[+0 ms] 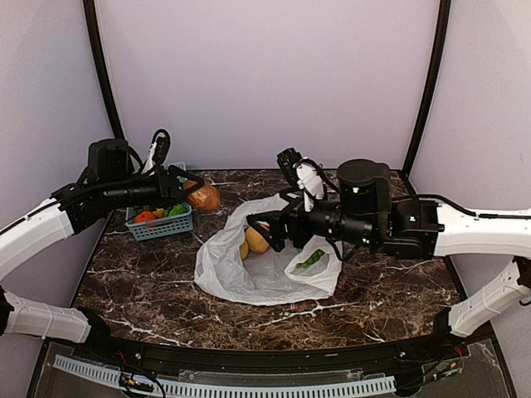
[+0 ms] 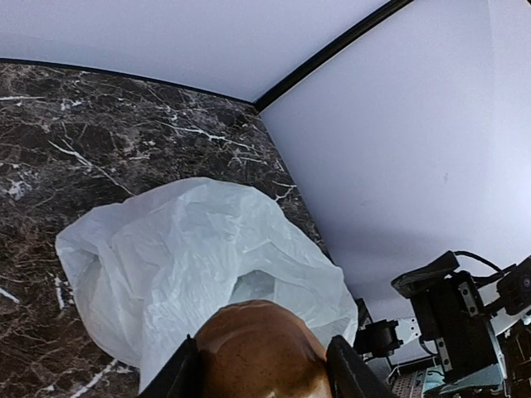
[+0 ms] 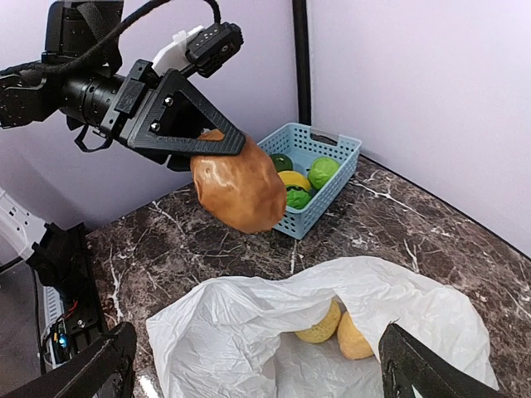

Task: Untie the knot of the plastic bag and take out the fruit
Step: Pass from the right arm to the left, then place the fake fruit in the bin.

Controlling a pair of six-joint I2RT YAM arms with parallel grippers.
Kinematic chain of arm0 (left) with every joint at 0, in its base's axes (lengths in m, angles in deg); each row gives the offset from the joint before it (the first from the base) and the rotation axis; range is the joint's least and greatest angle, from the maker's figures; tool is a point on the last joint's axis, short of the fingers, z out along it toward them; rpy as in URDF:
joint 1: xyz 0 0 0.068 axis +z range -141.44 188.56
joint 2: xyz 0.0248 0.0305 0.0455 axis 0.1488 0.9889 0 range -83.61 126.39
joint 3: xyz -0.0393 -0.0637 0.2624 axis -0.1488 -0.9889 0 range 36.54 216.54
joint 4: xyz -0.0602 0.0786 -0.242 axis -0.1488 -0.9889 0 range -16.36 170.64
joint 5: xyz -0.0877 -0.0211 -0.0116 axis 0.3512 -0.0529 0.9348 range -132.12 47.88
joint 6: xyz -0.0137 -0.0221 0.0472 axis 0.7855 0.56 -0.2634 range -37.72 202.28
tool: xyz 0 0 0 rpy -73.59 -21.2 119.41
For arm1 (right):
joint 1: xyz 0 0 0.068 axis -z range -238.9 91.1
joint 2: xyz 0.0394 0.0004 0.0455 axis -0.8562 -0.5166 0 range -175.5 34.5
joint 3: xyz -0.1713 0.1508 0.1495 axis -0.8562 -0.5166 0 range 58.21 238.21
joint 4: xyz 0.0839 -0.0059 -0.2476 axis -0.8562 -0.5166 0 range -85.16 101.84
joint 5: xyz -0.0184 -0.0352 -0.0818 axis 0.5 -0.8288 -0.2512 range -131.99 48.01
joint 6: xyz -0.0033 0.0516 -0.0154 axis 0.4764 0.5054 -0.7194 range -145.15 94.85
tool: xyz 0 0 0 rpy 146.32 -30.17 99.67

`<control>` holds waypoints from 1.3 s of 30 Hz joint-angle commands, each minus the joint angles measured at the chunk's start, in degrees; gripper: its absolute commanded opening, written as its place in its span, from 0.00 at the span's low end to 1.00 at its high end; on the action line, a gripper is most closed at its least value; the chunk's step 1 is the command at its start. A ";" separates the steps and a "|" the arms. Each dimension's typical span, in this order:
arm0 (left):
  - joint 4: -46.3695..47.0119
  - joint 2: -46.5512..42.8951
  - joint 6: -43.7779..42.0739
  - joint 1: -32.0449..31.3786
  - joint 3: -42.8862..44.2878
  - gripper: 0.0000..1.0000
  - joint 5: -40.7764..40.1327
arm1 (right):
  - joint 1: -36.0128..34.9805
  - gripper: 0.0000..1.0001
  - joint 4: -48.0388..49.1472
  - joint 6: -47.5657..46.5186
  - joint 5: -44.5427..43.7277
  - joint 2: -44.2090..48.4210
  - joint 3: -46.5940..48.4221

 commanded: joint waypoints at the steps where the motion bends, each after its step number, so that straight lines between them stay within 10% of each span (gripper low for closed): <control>1: -11.21 3.72 -10.89 8.58 5.95 0.21 3.68 | 1.54 0.99 -2.79 3.86 -7.80 4.13 -2.87; 18: -3.52 26.24 -20.62 33.94 15.51 0.20 0.78 | 15.39 0.99 -10.86 13.16 -9.73 11.40 -9.17; 39: -2.23 54.26 -30.29 35.95 35.37 0.22 -7.31 | 19.54 0.99 -12.86 15.64 -7.62 8.09 -8.00</control>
